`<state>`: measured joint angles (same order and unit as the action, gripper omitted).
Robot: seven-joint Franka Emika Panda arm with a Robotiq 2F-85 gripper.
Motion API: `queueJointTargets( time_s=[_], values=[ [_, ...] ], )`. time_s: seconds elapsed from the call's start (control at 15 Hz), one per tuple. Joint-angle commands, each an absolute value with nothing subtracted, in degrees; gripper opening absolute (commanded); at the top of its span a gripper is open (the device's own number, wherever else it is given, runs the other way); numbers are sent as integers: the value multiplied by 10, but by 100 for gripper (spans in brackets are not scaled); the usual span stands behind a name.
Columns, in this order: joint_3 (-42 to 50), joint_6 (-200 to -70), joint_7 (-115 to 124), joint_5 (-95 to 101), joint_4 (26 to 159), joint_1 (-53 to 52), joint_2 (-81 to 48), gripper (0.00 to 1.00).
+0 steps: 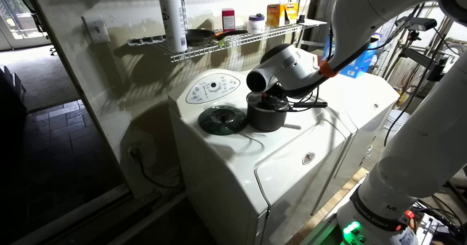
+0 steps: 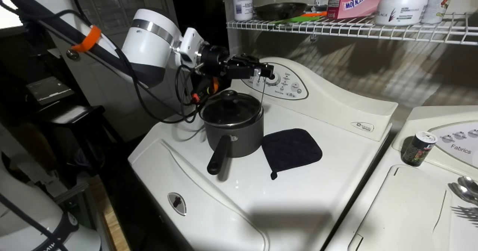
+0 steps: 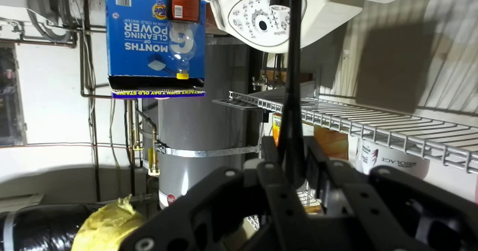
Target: Place the spoon in the pot
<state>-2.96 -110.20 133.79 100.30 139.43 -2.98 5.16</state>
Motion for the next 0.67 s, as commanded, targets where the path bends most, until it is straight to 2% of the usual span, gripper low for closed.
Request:
queueJointTargets(
  time_s=[0.0,0.6],
  values=[
    [-29,-1085,1351,1005,1387,-33,39,5],
    [-26,-1081,1350,1006,1381,-31,33,5]
  ],
)
